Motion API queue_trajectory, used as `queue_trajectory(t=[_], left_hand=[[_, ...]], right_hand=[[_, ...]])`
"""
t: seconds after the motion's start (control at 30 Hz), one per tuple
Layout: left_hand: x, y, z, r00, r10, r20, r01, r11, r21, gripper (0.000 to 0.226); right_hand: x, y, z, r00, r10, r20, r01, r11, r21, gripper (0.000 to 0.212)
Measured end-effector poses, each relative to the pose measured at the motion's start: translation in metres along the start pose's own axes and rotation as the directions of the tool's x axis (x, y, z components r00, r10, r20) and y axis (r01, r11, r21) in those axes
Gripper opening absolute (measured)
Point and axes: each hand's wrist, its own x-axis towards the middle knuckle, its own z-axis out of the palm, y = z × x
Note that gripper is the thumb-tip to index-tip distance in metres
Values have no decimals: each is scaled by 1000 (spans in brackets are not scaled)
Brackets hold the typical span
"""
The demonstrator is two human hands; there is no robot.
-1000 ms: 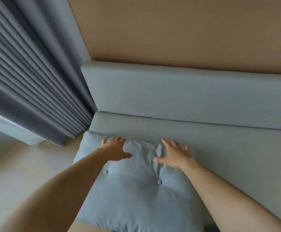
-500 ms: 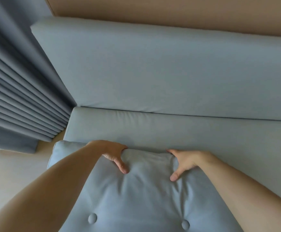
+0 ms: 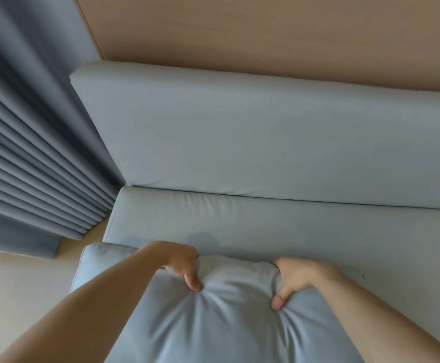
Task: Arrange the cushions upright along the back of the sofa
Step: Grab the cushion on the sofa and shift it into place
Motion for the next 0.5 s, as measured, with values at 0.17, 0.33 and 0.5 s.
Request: queue_trajectory(t=[0.17,0.33,0.5], left_hand=[[-55,26,11,992,95,-83,-83,987,136,43],[-144,58,13,941,168,-293,-118,976,182,33],[-226,100,-39,793,304,-527,-92,916,390,37]], right_hand=[[-59,-15,9,991,19,-130,-20,1000,-8,118],[-140,-48,2,923,-74,-378,-19,972,-235,77],[-212,-87,-57,751,-225,-620,-64,911,-408,76]])
